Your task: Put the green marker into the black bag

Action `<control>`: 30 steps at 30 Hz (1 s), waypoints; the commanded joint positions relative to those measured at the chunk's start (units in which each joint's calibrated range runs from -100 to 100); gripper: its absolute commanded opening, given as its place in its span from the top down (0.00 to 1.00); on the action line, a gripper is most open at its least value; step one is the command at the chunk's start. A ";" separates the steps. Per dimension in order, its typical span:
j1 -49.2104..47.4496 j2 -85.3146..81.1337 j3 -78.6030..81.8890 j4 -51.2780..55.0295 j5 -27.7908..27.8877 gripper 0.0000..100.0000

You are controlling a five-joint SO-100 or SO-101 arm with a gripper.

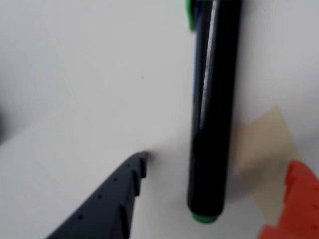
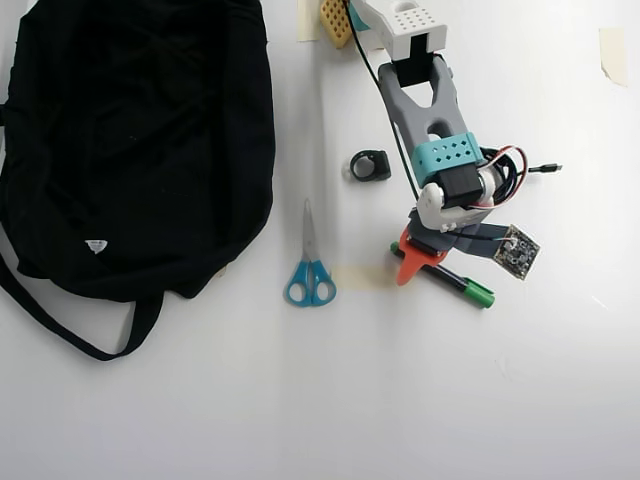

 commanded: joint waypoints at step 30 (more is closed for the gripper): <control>-0.10 0.10 -1.72 1.95 0.17 0.65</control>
